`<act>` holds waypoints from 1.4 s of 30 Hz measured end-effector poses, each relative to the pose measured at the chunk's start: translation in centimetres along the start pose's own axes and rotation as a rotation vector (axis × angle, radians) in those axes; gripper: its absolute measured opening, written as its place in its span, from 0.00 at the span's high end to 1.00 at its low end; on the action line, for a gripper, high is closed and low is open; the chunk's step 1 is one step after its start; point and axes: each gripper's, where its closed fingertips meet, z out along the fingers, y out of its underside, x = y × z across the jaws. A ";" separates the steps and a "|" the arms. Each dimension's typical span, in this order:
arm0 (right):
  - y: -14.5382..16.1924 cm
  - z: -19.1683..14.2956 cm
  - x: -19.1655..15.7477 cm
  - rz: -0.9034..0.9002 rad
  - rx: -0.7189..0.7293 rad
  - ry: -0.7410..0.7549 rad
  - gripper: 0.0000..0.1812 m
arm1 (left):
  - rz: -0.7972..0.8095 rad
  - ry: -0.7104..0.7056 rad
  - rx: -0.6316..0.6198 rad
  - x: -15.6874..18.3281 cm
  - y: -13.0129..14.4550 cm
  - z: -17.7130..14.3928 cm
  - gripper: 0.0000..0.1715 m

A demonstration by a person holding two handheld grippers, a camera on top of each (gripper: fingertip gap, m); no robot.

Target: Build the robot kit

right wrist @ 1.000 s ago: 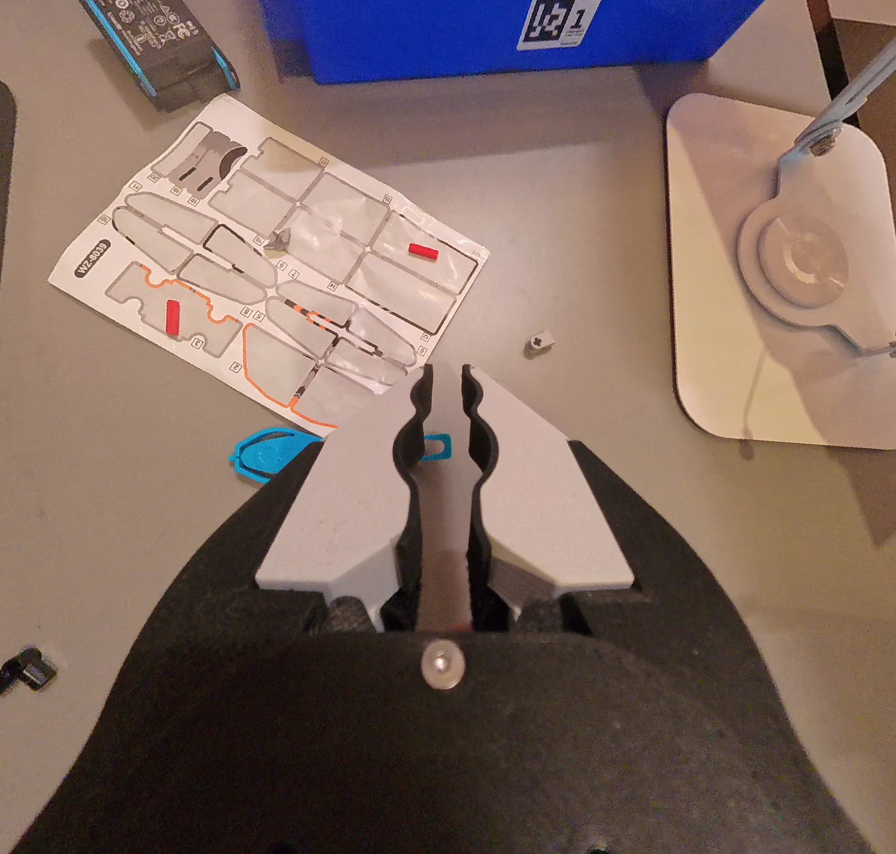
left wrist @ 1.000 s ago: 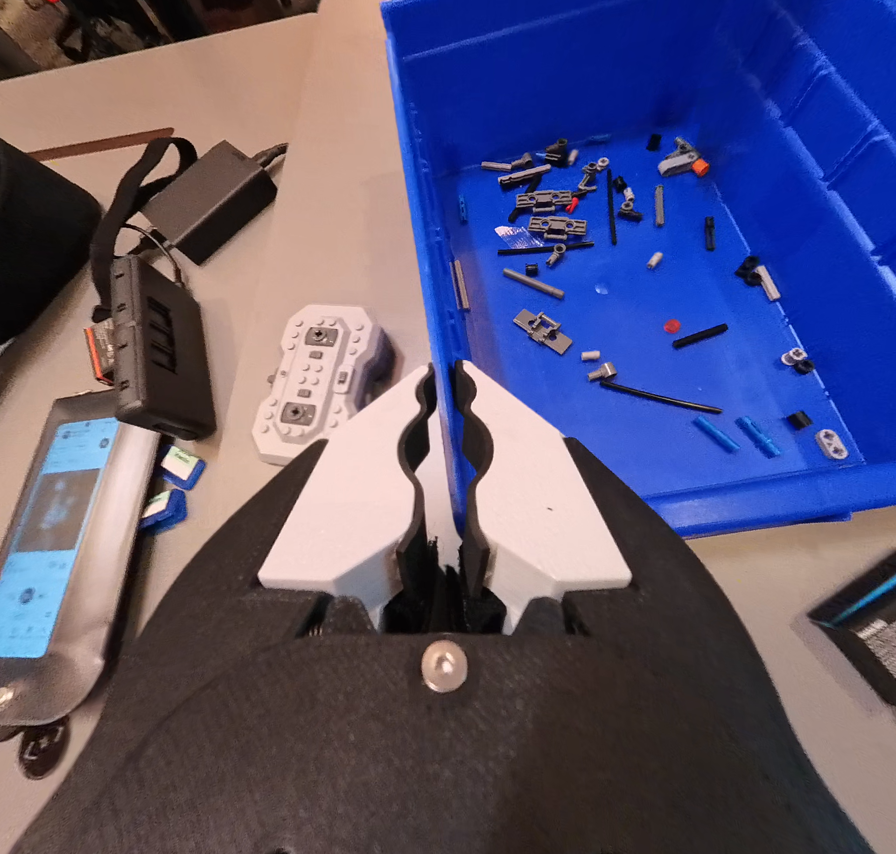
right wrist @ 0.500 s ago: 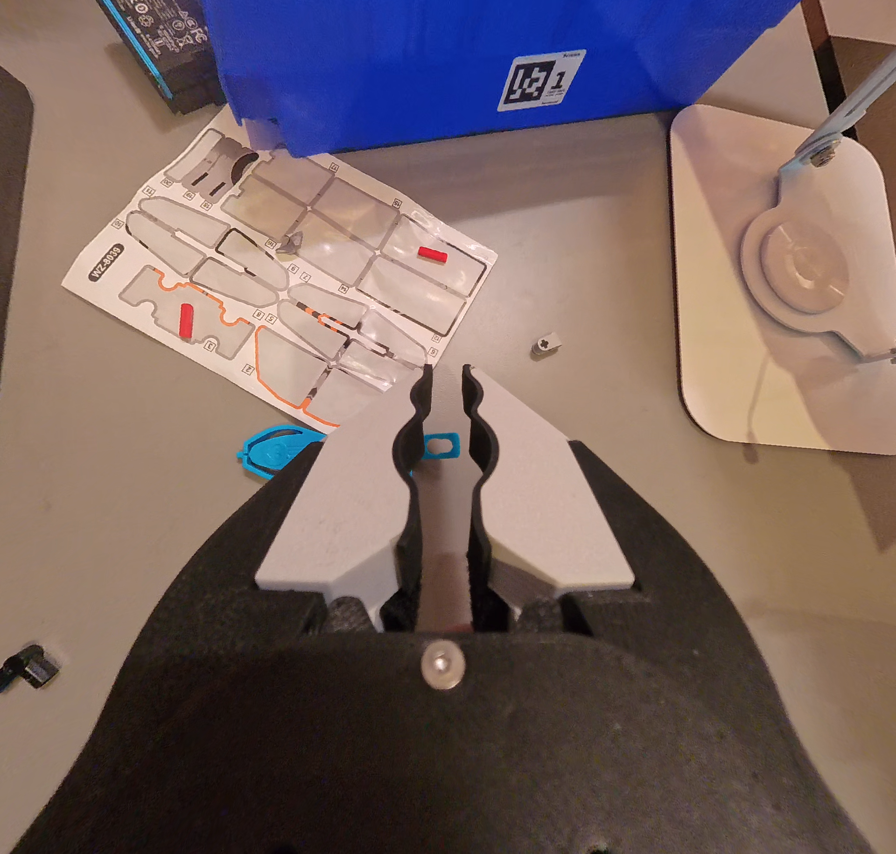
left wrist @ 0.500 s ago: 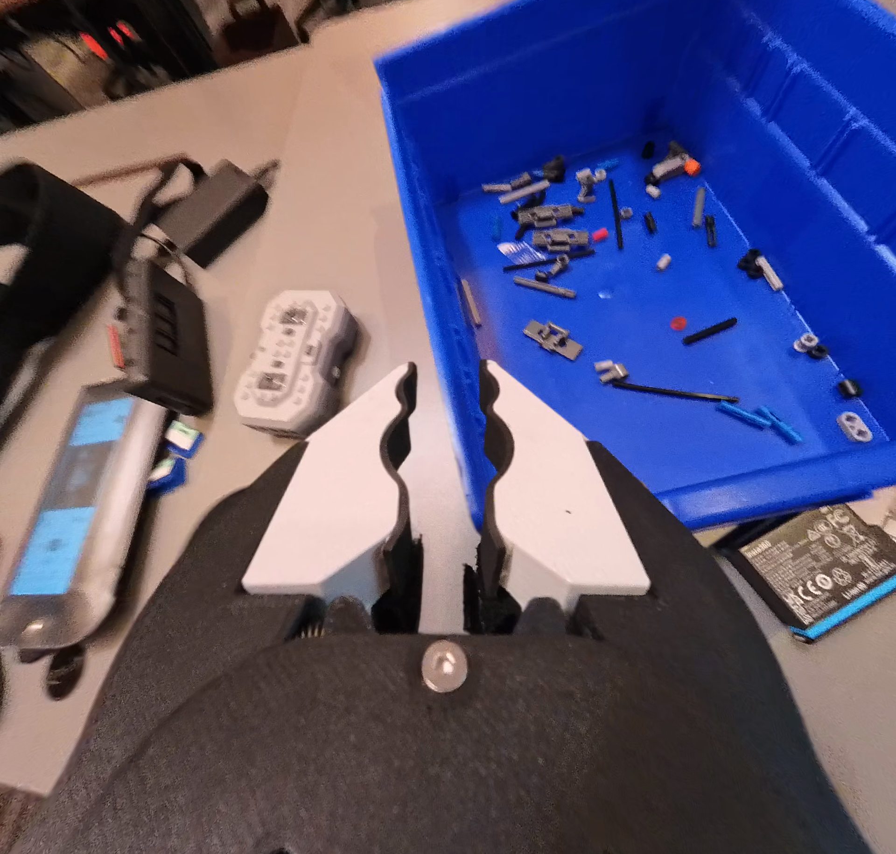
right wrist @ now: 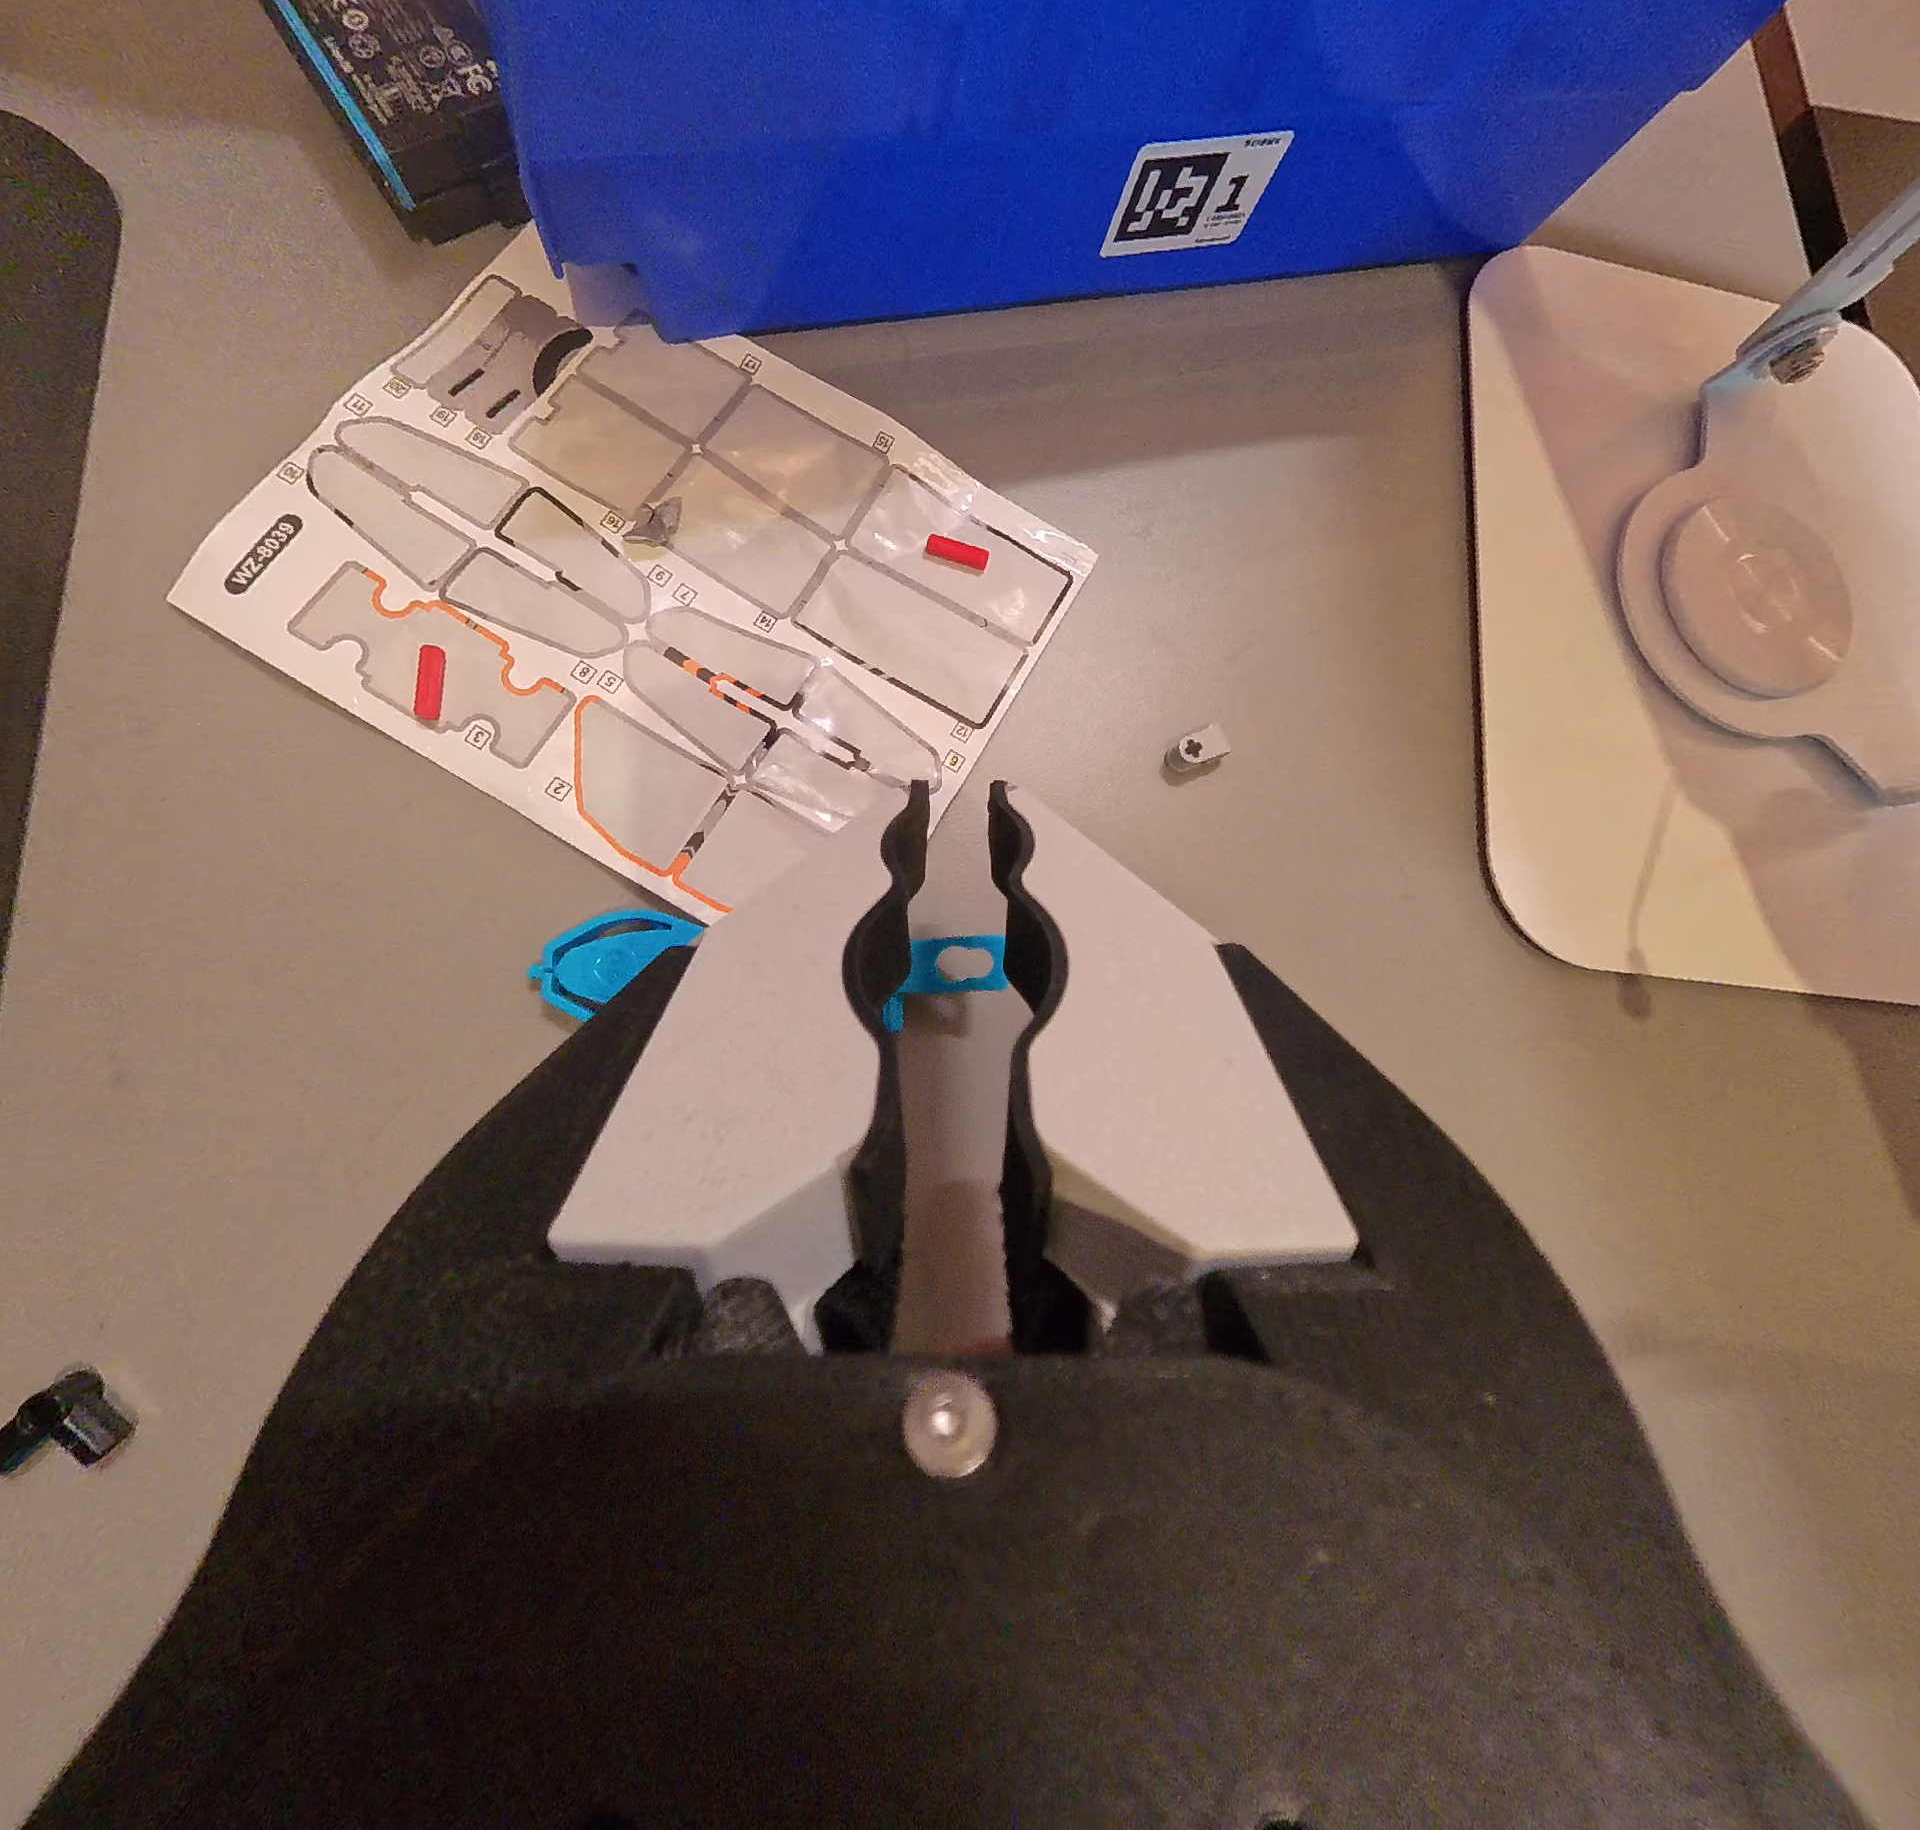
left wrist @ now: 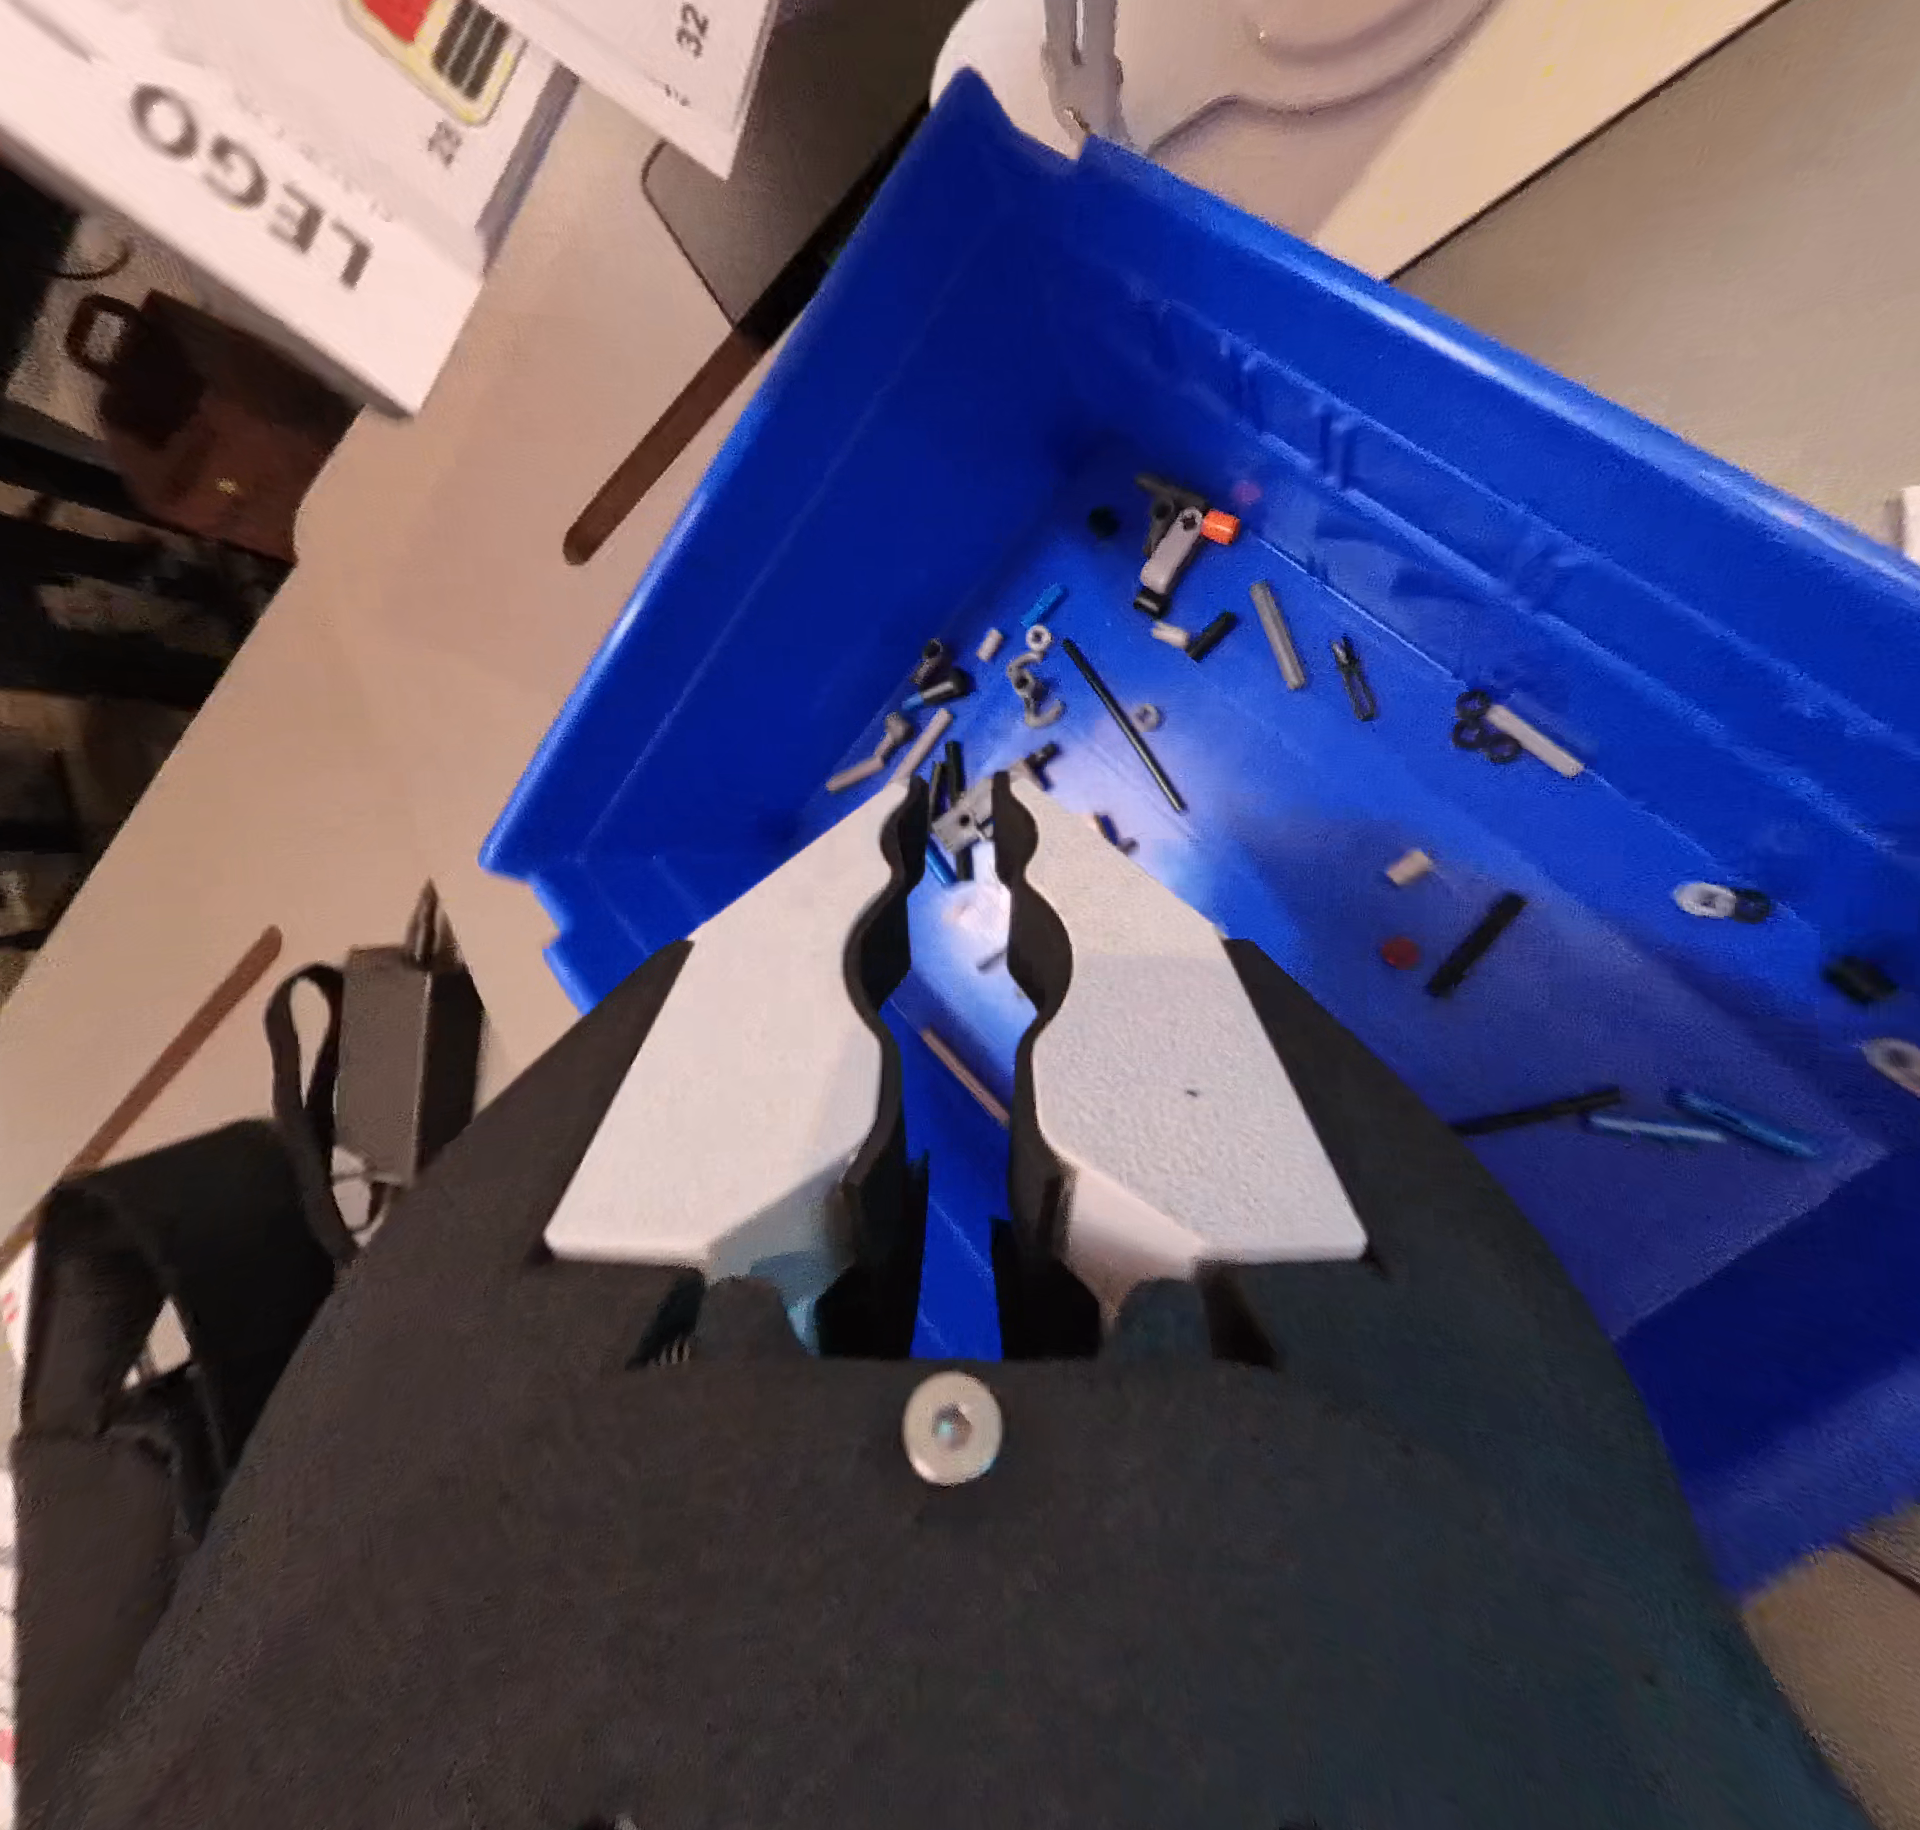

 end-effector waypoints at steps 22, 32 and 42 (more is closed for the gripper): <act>0.4 0.2 0.1 -0.009 0.008 -0.013 0.96 | 0.765 0.203 -0.279 -0.2 2.7 11.6 0.94; 0.6 0.1 0.4 -0.004 0.008 -0.011 0.96 | 0.762 0.209 -0.296 -0.5 2.7 11.8 0.97; -1.0 -0.6 0.5 -0.022 0.077 0.010 0.96 | 0.543 0.181 -0.125 0.5 0.3 5.3 0.96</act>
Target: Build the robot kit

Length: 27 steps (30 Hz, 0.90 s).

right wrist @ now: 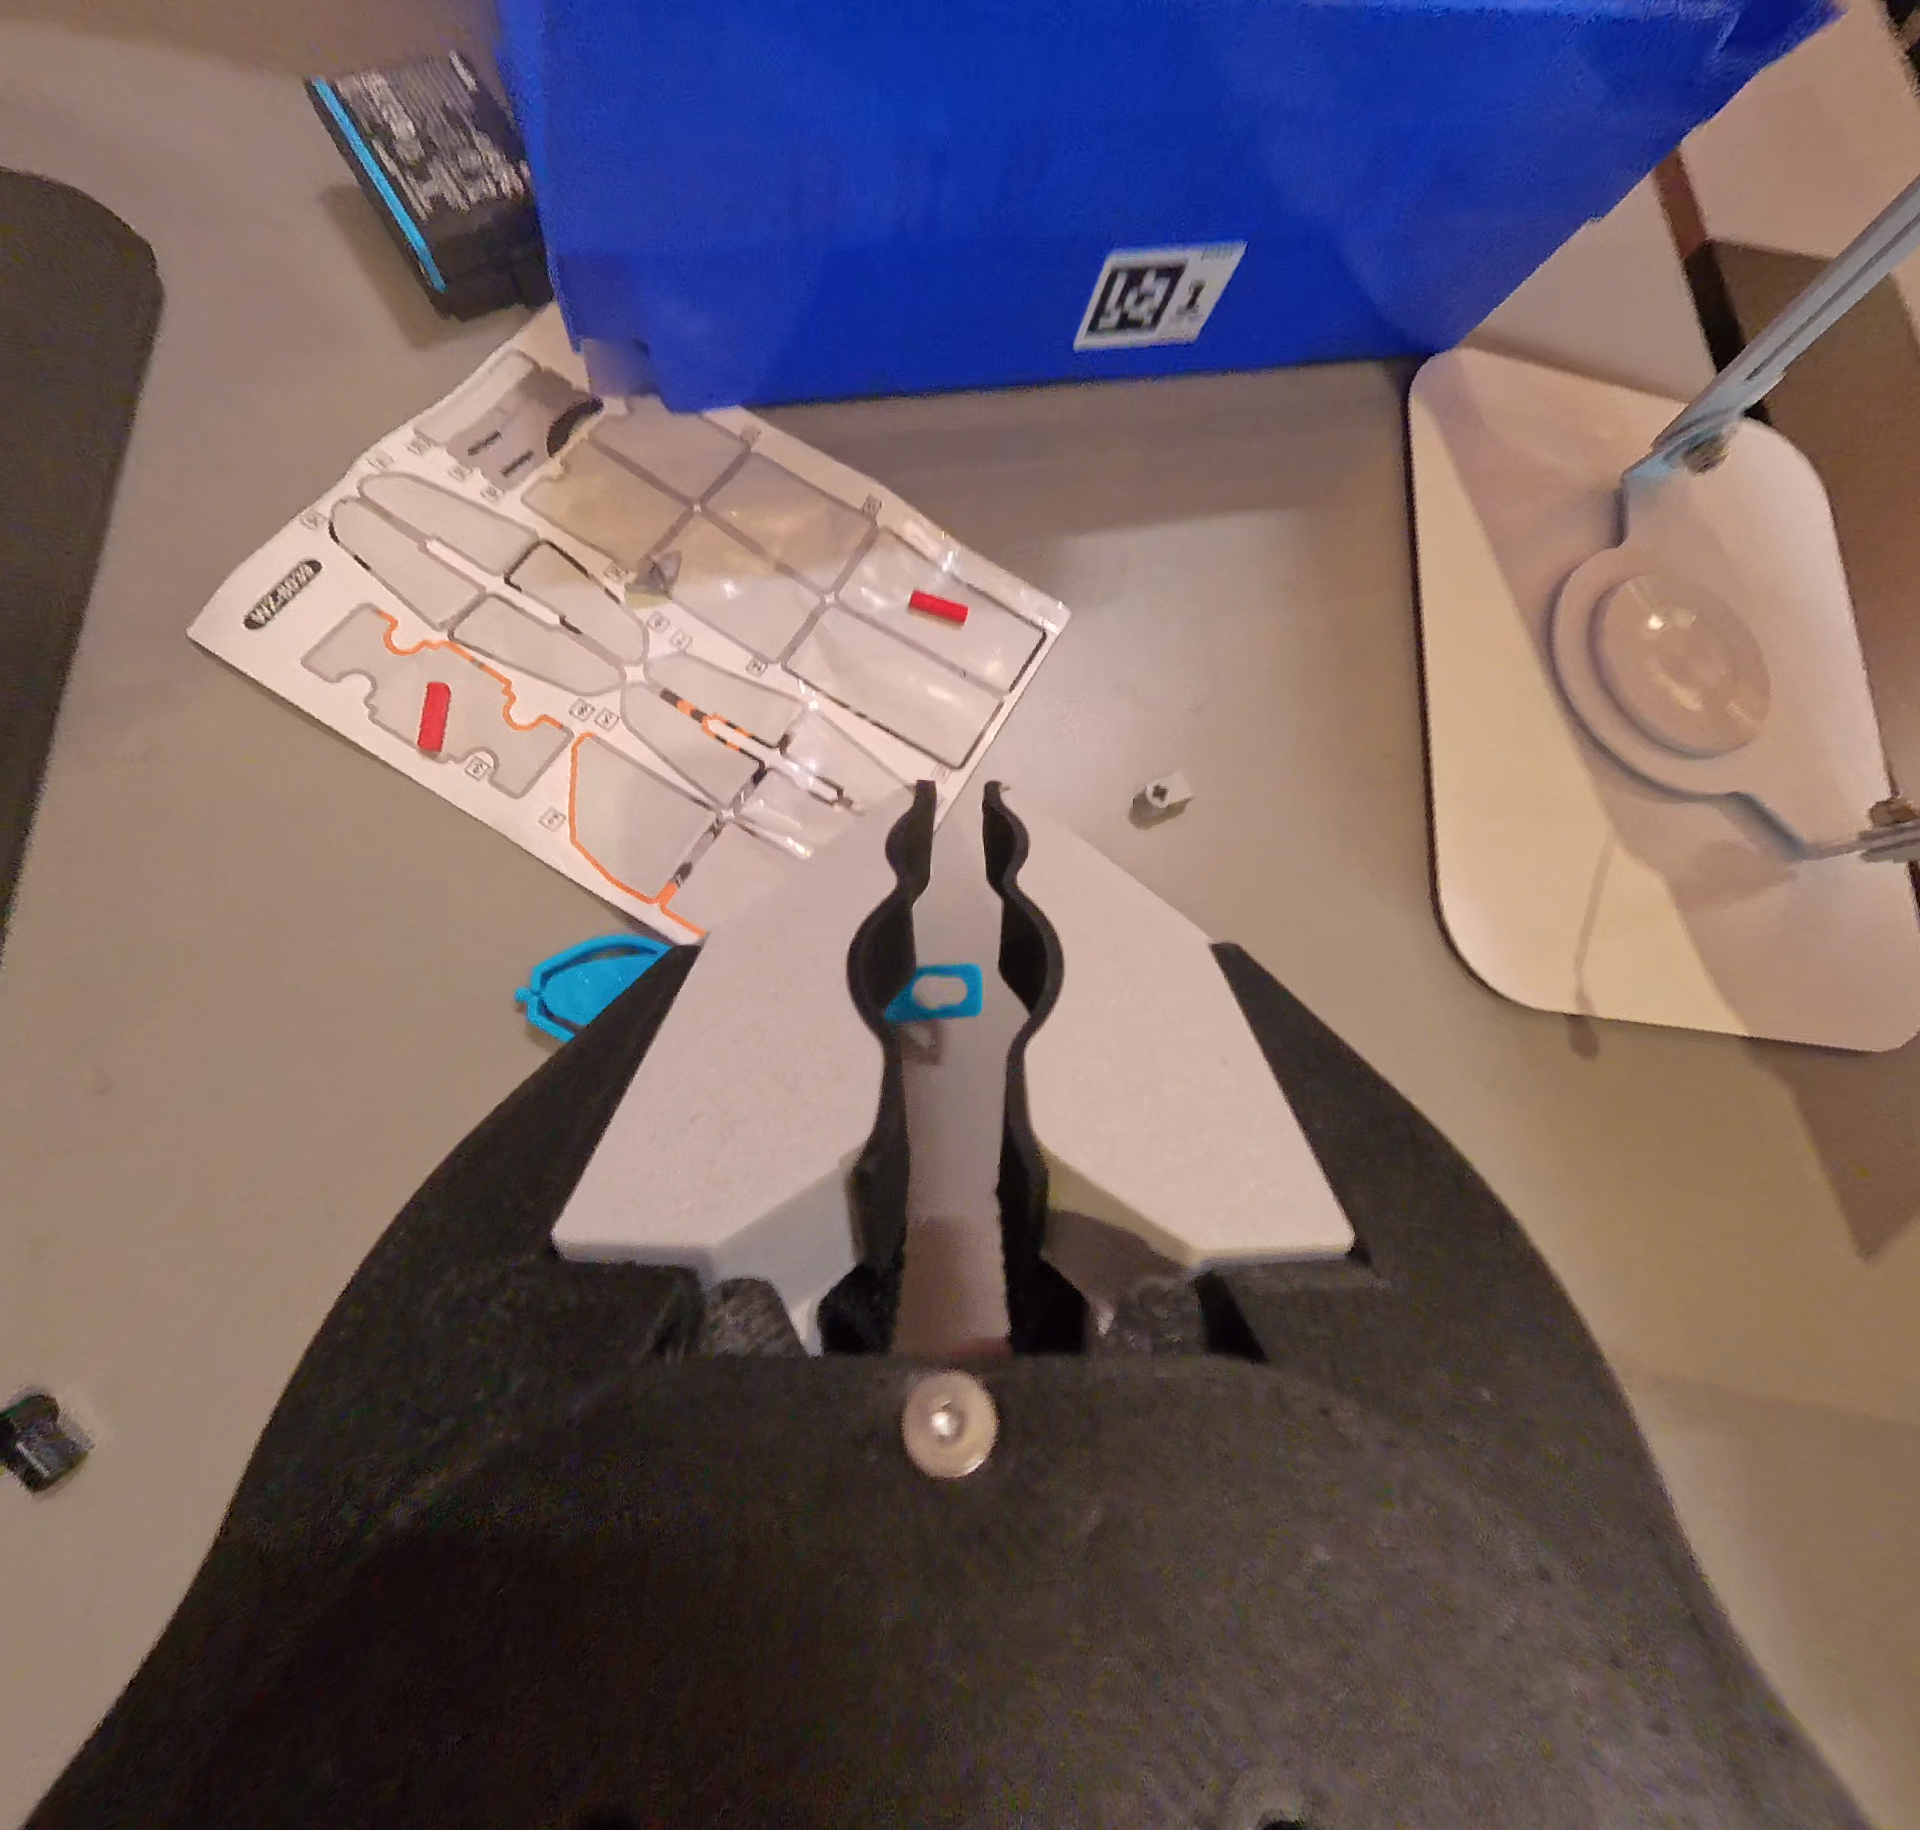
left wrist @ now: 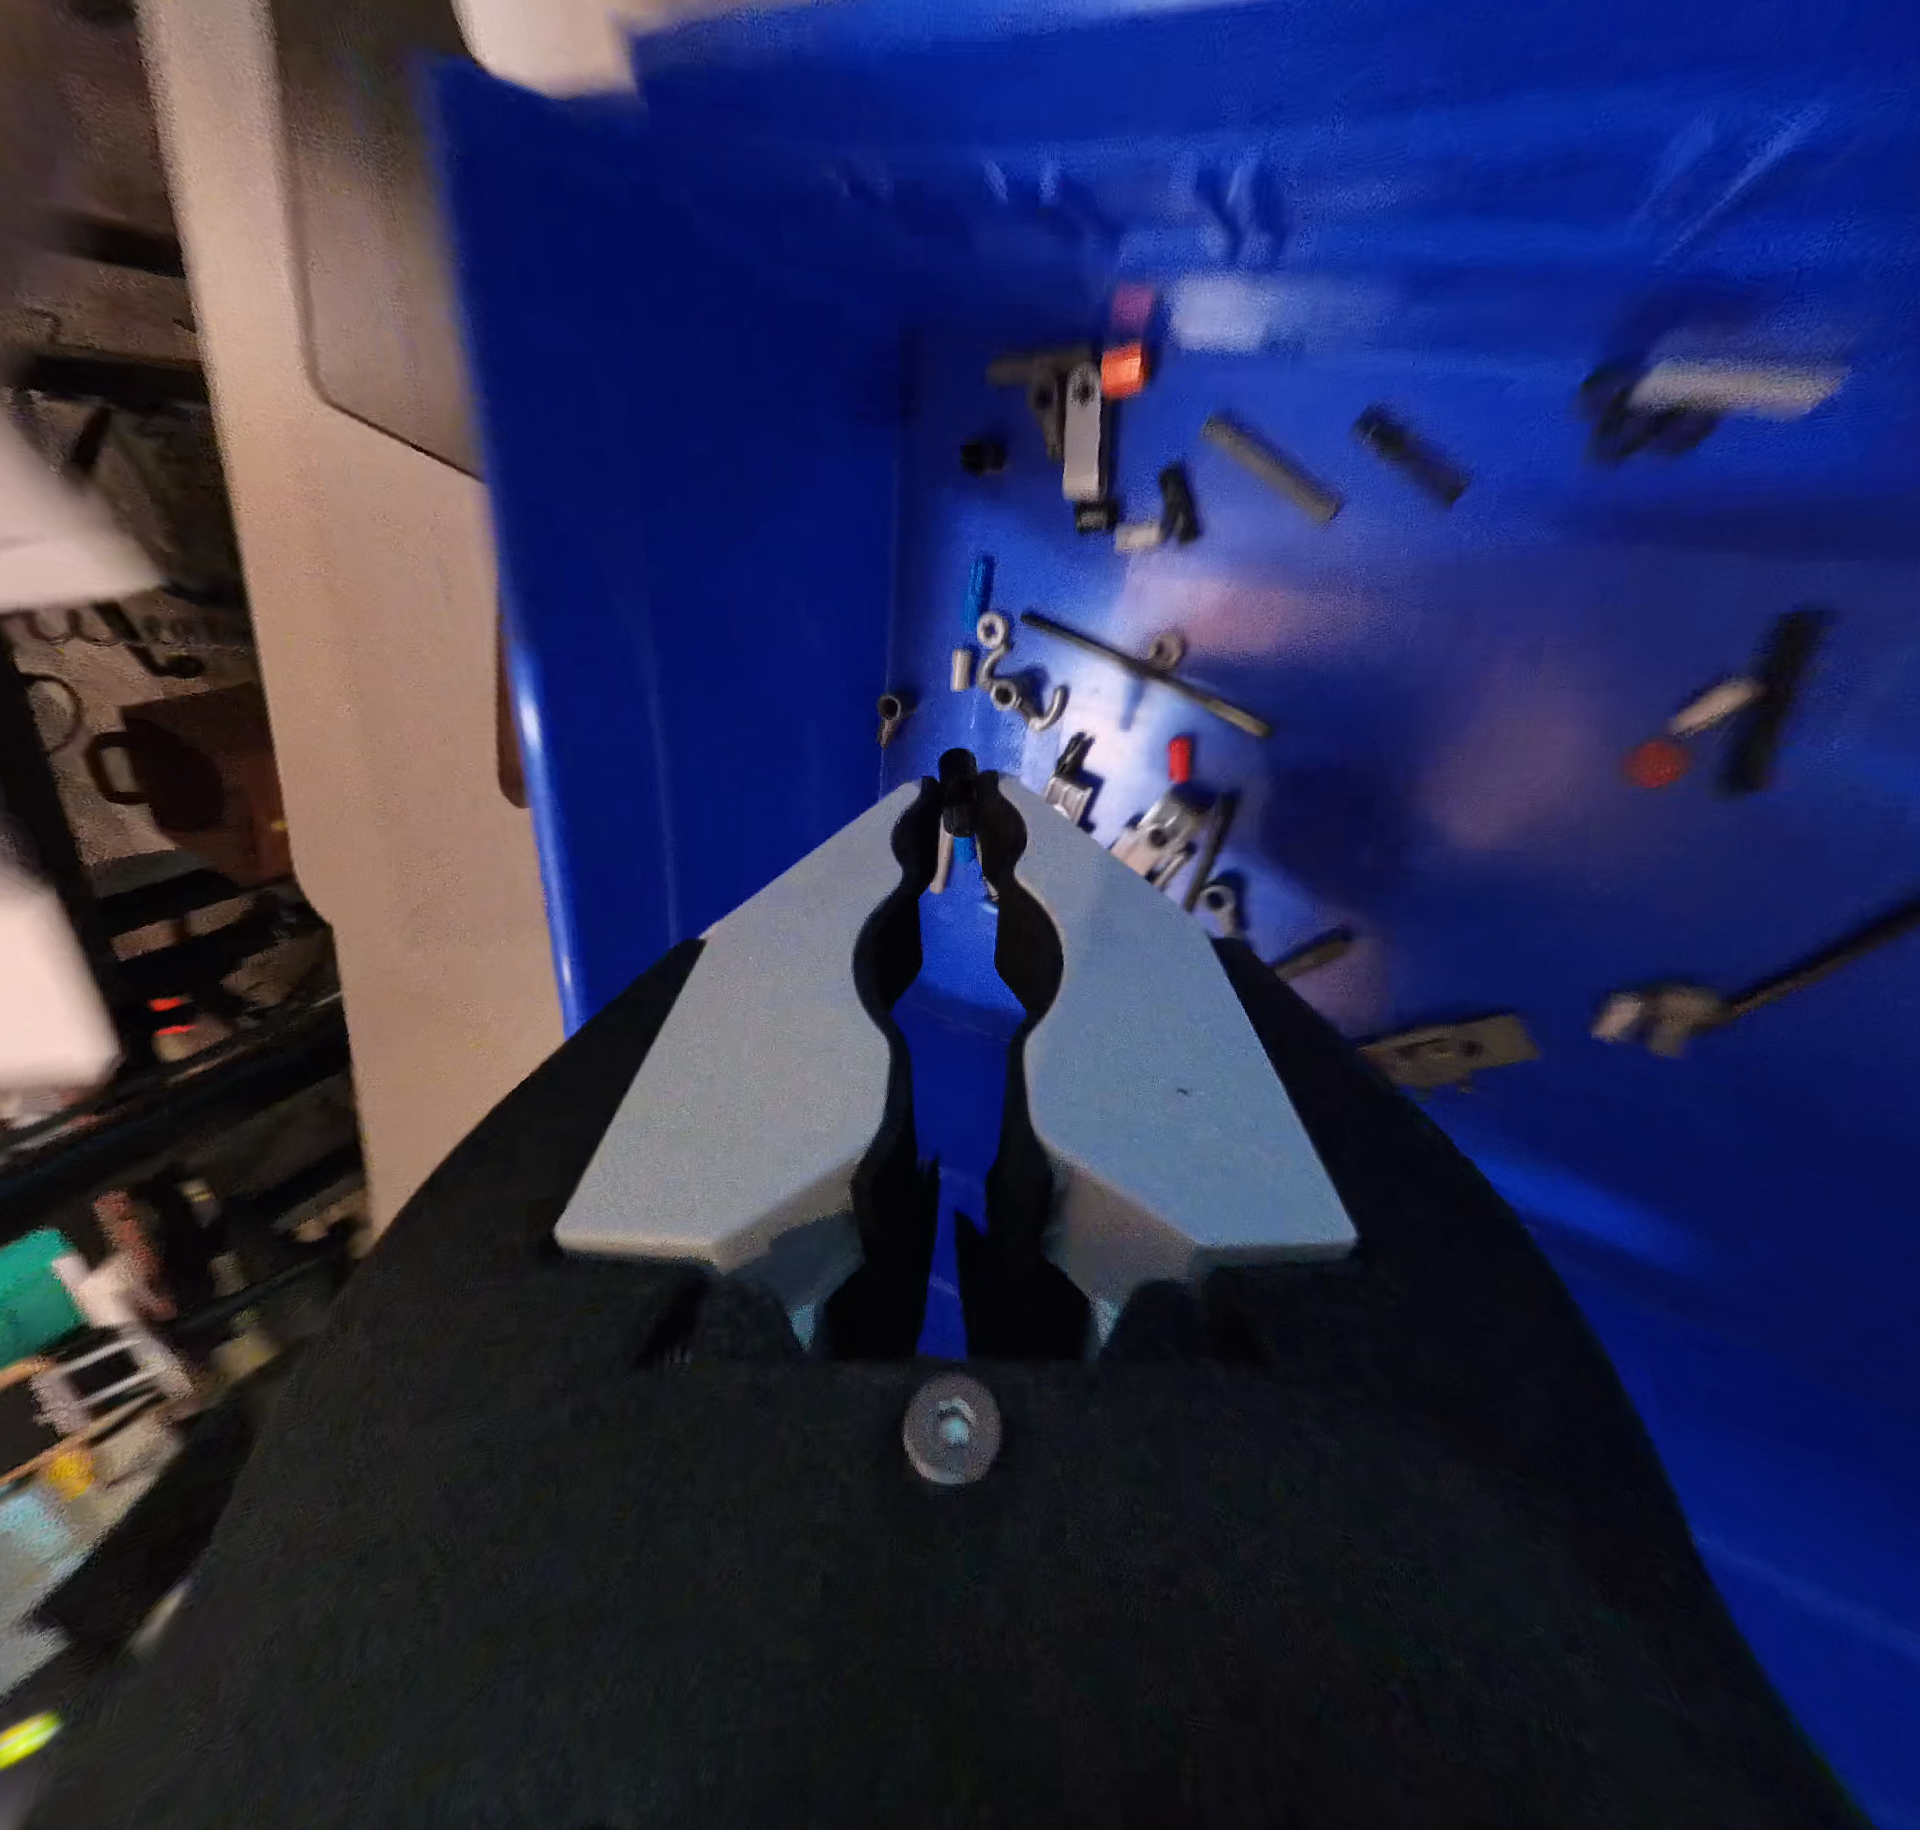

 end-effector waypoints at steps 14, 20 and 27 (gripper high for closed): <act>-14.3 -4.9 -0.5 0.168 0.616 -0.016 0.94 | -0.779 0.178 1.520 5.6 -12.4 -24.6 0.97; -20.1 -5.7 -1.3 0.154 0.772 -0.100 0.93 | -0.888 0.181 1.669 8.1 -11.9 -25.6 0.97; -21.1 -4.4 -2.0 0.088 0.767 -0.068 0.95 | -0.912 0.172 1.684 9.9 -12.2 -24.5 0.97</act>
